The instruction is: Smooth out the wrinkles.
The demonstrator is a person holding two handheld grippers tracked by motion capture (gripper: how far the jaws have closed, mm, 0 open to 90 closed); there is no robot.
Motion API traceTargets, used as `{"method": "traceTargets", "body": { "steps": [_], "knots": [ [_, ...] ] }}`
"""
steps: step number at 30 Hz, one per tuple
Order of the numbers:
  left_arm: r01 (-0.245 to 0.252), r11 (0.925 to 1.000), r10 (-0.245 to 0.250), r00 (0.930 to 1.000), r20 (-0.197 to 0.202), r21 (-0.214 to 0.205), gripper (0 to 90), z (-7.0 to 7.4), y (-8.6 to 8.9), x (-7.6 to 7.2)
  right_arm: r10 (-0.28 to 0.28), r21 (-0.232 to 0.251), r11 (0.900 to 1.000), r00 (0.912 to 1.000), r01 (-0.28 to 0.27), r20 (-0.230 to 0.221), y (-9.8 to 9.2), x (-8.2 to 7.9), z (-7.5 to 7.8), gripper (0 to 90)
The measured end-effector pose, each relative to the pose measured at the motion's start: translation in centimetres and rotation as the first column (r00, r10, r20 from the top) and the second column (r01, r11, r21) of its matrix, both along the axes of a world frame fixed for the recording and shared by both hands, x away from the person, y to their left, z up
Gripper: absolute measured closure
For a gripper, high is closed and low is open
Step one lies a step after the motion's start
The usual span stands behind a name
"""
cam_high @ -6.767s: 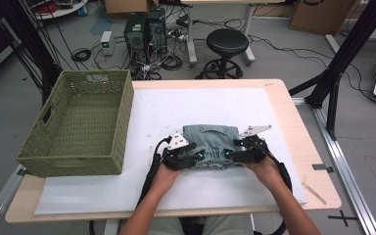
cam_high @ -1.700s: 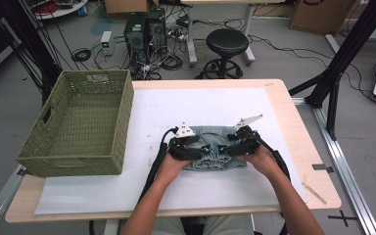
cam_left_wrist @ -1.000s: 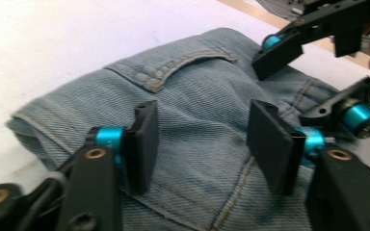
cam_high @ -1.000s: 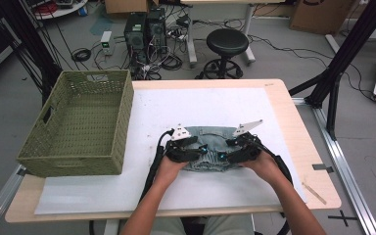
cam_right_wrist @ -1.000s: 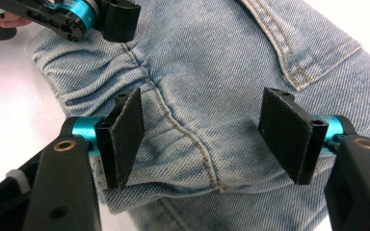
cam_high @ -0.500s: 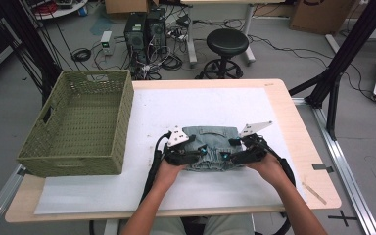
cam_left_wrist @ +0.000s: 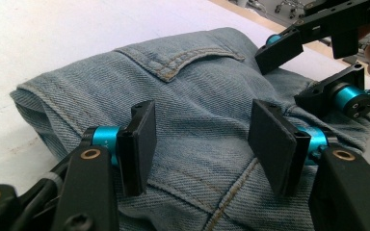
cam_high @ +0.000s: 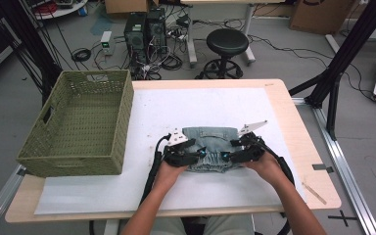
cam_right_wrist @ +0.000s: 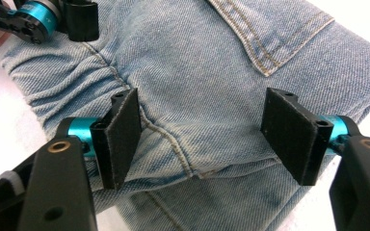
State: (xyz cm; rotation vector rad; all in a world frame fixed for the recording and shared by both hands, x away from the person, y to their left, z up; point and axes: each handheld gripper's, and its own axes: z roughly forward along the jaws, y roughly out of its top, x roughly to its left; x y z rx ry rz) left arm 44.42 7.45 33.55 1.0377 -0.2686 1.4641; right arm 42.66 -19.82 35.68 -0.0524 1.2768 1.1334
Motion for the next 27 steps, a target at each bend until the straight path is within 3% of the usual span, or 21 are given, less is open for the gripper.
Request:
{"method": "traceTargets", "body": {
  "steps": [5,8,10,13,15,17,23,24,27],
  "knots": [
    [0.012,0.9999,-0.012,0.9999,-0.006,0.006,45.4,-0.4,0.0,0.0,0.007,-0.023,0.9997,0.9999,-0.007,0.014,-0.1,-0.2,-0.7,31.2],
    [0.040,0.9992,-0.040,0.9989,0.026,-0.002,43.4,-0.6,0.5,-0.8,0.047,-0.027,0.9986,0.9979,-0.046,0.044,-0.7,-0.6,-1.1,31.2],
    [0.062,0.9980,-0.061,0.9968,0.052,-0.010,39.0,-0.8,0.9,-1.4,0.113,0.010,0.9934,0.9896,-0.114,0.089,-1.7,-1.4,-1.6,31.1],
    [0.067,0.9976,-0.064,0.9935,0.094,-0.020,36.8,-1.0,1.5,-2.2,0.128,0.069,0.9876,0.9781,-0.141,0.164,-3.3,-2.2,-2.3,31.2],
    [0.085,0.9957,-0.080,0.9899,0.117,-0.036,34.4,-1.1,2.1,-2.7,0.094,0.102,0.9881,0.9774,-0.115,0.189,-4.4,-2.3,-2.5,36.0],
    [0.096,0.9943,-0.089,0.9876,0.130,-0.047,32.9,-1.1,2.5,-2.9,0.059,0.108,0.9910,0.9817,-0.080,0.181,-5.0,-1.9,-2.6,43.9],
    [0.082,0.9949,-0.074,0.9891,0.127,-0.059,29.8,-1.2,3.0,-3.0,-0.054,0.042,0.9979,0.9937,0.050,0.099,-4.2,0.7,-2.8,64.5],
    [0.085,0.9945,-0.077,0.9886,0.130,-0.060,29.8,-1.3,3.1,-3.1,-0.081,0.039,0.9962,0.9929,0.078,0.087,-4.1,1.2,-2.8,65.2],
    [0.091,0.9938,-0.082,0.9869,0.139,-0.064,29.8,-1.4,3.4,-3.4,-0.091,0.034,0.9955,0.9917,0.088,0.091,-4.2,1.6,-2.9,65.4]
  ]
}}
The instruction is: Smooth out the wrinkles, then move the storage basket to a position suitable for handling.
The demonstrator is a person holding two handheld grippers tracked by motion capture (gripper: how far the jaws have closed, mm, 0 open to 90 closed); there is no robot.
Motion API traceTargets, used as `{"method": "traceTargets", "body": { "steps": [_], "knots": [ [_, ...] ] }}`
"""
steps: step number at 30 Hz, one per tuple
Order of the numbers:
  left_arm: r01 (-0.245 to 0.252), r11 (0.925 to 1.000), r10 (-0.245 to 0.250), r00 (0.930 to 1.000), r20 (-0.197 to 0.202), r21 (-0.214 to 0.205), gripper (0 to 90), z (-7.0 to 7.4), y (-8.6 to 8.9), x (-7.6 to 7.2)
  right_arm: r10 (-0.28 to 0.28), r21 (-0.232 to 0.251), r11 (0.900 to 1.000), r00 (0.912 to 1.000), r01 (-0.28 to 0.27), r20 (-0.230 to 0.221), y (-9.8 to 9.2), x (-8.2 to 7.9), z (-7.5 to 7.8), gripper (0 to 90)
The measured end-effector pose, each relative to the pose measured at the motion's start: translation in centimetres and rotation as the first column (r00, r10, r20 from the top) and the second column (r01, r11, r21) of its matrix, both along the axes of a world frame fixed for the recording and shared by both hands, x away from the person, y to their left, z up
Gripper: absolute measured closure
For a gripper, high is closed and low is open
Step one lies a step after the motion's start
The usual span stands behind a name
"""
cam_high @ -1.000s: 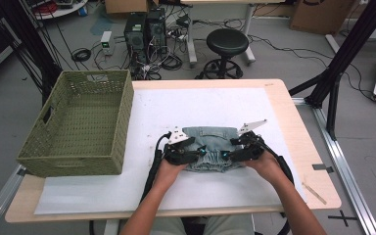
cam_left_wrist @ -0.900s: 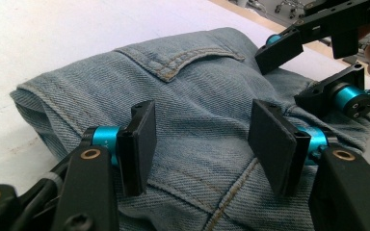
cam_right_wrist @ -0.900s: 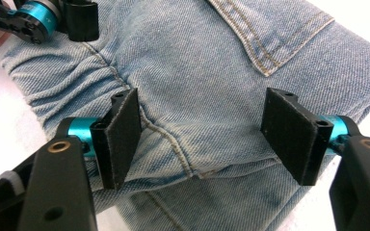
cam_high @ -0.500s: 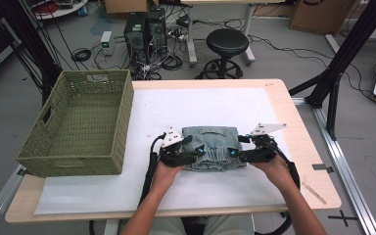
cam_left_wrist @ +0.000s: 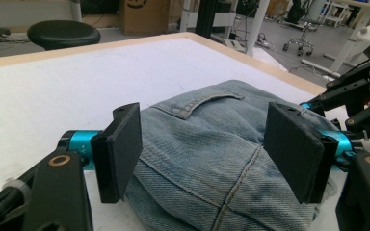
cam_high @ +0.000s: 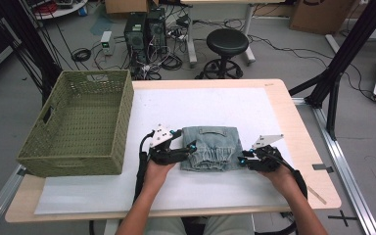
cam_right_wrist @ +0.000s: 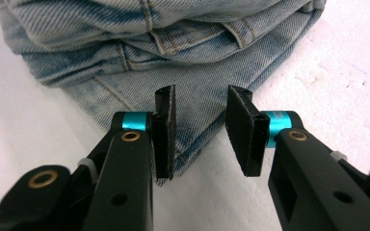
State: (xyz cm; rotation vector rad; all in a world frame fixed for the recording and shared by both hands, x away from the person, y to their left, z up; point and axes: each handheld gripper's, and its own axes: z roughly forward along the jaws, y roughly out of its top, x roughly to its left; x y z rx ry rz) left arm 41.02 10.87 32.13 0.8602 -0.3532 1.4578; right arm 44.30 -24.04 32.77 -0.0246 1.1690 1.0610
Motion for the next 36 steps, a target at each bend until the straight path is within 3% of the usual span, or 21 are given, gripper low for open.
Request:
{"method": "traceTargets", "body": {
  "steps": [3,6,9,13,18,26,36],
  "knots": [
    [0.004,1.0000,-0.004,1.0000,0.002,-0.007,28.8,-0.1,0.3,-0.2,-0.026,-0.007,0.9996,0.9996,0.026,0.015,0.2,-0.3,-0.1,61.5],
    [0.011,0.9999,-0.011,0.9999,0.002,-0.013,23.8,-0.4,0.6,-0.4,0.057,0.024,0.9981,0.9983,-0.057,0.006,-0.6,-0.9,-0.1,44.8],
    [0.020,0.9997,-0.020,0.9998,0.007,-0.011,23.6,-0.6,1.0,-0.7,0.122,0.067,0.9899,0.9914,-0.125,0.049,-1.9,-1.8,-0.5,37.8],
    [0.032,0.9995,-0.032,0.9992,0.025,-0.003,23.1,-0.9,1.4,-1.2,0.154,0.095,0.9820,0.9830,-0.163,0.101,-3.0,-2.8,-0.9,31.1],
    [0.022,0.9997,-0.022,0.9992,0.033,-0.006,23.1,-1.0,1.9,-1.6,0.197,0.130,0.9678,0.9703,-0.215,0.140,-4.2,-3.4,-0.9,26.5],
    [0.017,0.9995,-0.015,0.9985,0.053,-0.026,23.1,-1.3,3.0,-2.5,0.210,0.152,0.9600,0.9640,-0.235,0.162,-5.1,-3.6,-1.2,23.3],
    [0.006,0.9985,-0.004,0.9992,0.040,-0.054,23.1,-2.4,5.7,-4.0,0.224,0.181,0.9499,0.9587,-0.255,0.175,-6.0,-4.0,-1.5,23.0]
  ]
}}
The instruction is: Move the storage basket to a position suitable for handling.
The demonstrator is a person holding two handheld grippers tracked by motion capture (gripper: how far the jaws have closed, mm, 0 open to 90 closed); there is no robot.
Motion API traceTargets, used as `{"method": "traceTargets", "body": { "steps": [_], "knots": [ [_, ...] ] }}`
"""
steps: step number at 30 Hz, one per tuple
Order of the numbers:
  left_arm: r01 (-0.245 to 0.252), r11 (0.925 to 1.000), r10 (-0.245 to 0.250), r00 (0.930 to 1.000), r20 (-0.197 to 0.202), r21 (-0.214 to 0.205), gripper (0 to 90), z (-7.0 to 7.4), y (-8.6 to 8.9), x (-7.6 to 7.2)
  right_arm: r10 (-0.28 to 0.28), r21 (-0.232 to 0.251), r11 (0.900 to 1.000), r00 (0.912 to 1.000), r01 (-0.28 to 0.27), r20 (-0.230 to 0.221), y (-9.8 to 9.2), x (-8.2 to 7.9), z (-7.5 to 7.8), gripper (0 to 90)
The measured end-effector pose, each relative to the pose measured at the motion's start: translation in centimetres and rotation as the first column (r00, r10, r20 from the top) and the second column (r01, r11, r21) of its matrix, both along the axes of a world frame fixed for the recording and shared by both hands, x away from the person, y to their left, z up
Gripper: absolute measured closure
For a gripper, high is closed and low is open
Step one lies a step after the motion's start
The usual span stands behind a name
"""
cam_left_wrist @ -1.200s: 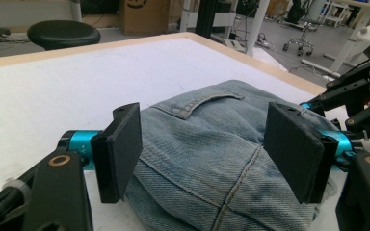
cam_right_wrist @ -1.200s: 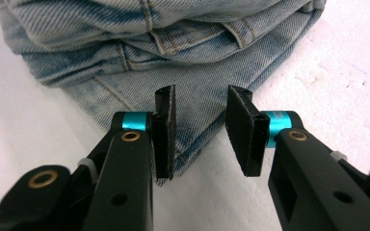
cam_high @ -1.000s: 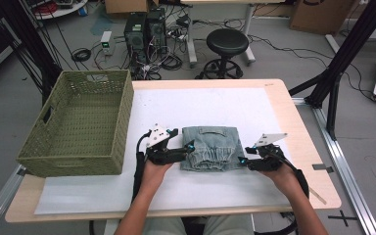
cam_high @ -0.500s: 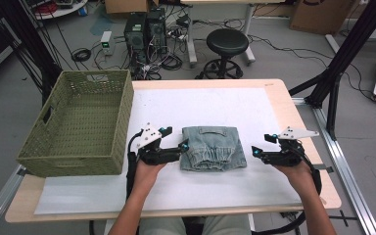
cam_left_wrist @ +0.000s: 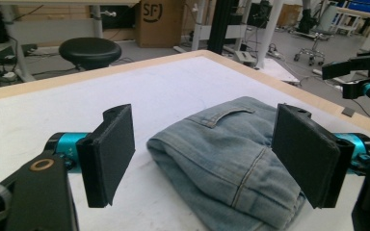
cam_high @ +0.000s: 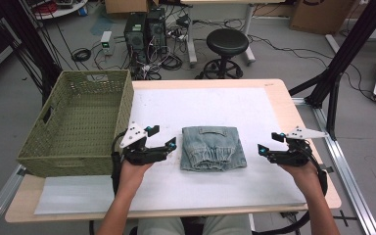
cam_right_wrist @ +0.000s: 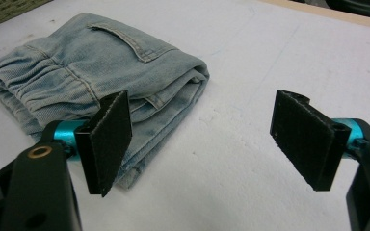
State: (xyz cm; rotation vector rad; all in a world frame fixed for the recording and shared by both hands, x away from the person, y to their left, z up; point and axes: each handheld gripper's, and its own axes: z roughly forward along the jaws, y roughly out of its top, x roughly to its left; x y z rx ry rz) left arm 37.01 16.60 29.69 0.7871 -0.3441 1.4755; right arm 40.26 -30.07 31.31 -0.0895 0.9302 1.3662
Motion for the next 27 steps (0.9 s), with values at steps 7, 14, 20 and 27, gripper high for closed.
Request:
{"method": "traceTargets", "body": {
  "steps": [7,14,20,27],
  "knots": [
    [0.005,0.9993,-0.003,0.9995,0.032,-0.038,23.1,-1.1,2.5,-1.3,0.007,0.006,1.0000,1.0000,-0.007,0.003,-0.2,0.0,0.1,23.0],
    [0.023,0.9937,-0.019,0.9989,0.042,-0.110,23.1,-1.8,6.2,-2.6,0.022,0.009,0.9997,0.9998,-0.022,0.006,-0.5,-0.1,0.0,23.0],
    [0.031,0.9866,-0.022,0.9982,0.055,-0.160,23.2,-2.1,9.3,-3.6,0.025,0.016,0.9996,0.9997,-0.025,0.007,-0.7,-0.3,-0.2,23.1],
    [0.031,0.9764,-0.018,0.9977,0.065,-0.213,23.2,-2.4,12.4,-4.0,0.022,0.018,0.9996,0.9998,-0.022,0.003,-0.7,-0.1,-0.1,23.0]
  ]
}}
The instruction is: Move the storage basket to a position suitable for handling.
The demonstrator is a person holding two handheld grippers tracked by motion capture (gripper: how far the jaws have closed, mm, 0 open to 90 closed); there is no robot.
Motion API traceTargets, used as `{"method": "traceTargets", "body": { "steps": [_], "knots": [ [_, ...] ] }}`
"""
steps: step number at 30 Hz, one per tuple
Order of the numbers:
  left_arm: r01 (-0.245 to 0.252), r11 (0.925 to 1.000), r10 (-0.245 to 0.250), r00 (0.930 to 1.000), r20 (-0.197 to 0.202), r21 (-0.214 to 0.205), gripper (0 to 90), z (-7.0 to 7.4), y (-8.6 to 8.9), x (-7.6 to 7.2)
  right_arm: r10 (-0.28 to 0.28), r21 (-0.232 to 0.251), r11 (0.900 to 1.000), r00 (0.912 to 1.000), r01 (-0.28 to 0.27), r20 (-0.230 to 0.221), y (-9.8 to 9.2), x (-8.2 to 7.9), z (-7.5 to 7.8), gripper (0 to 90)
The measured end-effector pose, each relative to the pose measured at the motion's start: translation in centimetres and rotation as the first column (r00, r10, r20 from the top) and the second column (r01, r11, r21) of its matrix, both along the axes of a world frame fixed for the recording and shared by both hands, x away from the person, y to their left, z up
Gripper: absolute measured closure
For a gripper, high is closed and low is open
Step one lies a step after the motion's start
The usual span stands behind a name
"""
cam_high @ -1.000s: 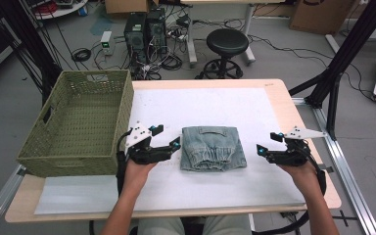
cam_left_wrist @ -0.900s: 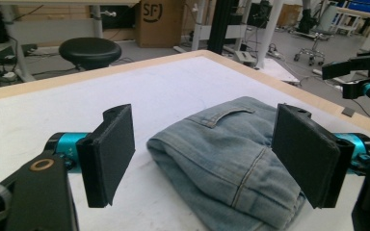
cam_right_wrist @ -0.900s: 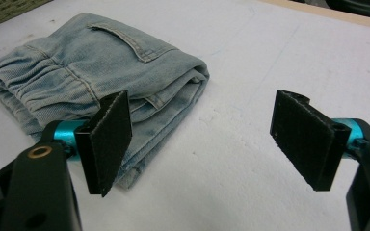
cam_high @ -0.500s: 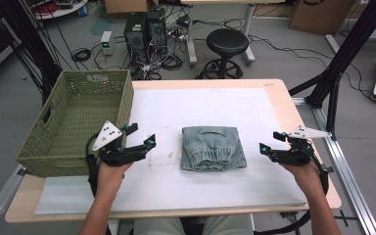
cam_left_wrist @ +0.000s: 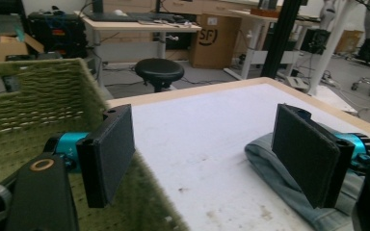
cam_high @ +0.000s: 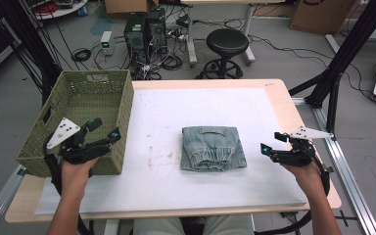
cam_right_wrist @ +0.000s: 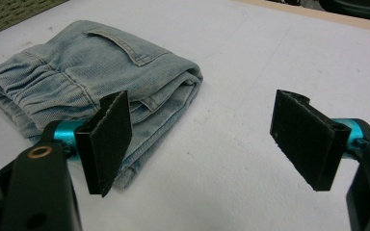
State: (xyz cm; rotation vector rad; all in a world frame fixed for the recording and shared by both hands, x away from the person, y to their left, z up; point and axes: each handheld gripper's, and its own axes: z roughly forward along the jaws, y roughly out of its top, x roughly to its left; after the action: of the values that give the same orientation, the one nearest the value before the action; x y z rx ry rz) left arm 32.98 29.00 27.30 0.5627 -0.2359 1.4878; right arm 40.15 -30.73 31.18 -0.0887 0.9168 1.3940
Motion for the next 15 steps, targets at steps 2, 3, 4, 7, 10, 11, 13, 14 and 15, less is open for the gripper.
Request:
{"method": "traceTargets", "body": {
  "steps": [2,3,4,7,10,11,13,14,15],
  "knots": [
    [0.003,0.9998,-0.003,1.0000,0.002,-0.019,23.2,0.0,0.8,0.0,0.002,0.001,1.0000,1.0000,-0.002,-0.003,0.0,0.0,0.0,23.0],
    [0.000,0.9995,0.000,1.0000,0.006,-0.033,23.2,0.0,1.2,0.1,0.003,0.001,1.0000,1.0000,-0.003,0.000,-0.1,0.0,0.0,23.0],
    [-0.007,0.9985,0.007,0.9999,0.012,-0.054,23.1,0.0,1.8,0.1,0.004,0.002,1.0000,1.0000,-0.004,0.000,-0.1,0.0,0.0,23.1],
    [-0.007,0.9959,0.008,1.0000,0.004,-0.091,23.2,0.1,3.1,0.1,0.009,0.006,0.9999,1.0000,-0.009,-0.003,-0.2,-0.1,-0.1,23.0],
    [-0.017,0.9935,0.018,0.9998,0.009,-0.112,23.2,0.2,4.5,-0.1,0.011,0.011,0.9999,0.9999,-0.011,-0.003,-0.4,0.0,-0.1,23.1],
    [-0.018,0.9928,0.019,0.9998,0.007,-0.118,23.2,0.3,4.8,-0.2,0.010,0.010,0.9999,1.0000,-0.010,-0.001,-0.4,0.0,-0.1,23.0],
    [-0.019,0.9919,0.019,0.9998,0.002,-0.126,23.2,0.3,5.6,-0.3,0.011,0.013,0.9999,0.9999,-0.011,-0.003,-0.4,0.0,-0.1,23.0],
    [-0.018,0.9915,0.019,0.9998,0.002,-0.129,23.4,0.3,5.9,-0.3,0.009,0.013,0.9999,1.0000,-0.009,-0.002,-0.4,0.0,-0.1,23.0],
    [-0.017,0.9911,0.018,0.9998,0.003,-0.132,23.5,0.3,6.4,-0.2,0.008,0.013,0.9999,1.0000,-0.008,-0.004,-0.4,0.0,-0.1,23.1]
  ]
}}
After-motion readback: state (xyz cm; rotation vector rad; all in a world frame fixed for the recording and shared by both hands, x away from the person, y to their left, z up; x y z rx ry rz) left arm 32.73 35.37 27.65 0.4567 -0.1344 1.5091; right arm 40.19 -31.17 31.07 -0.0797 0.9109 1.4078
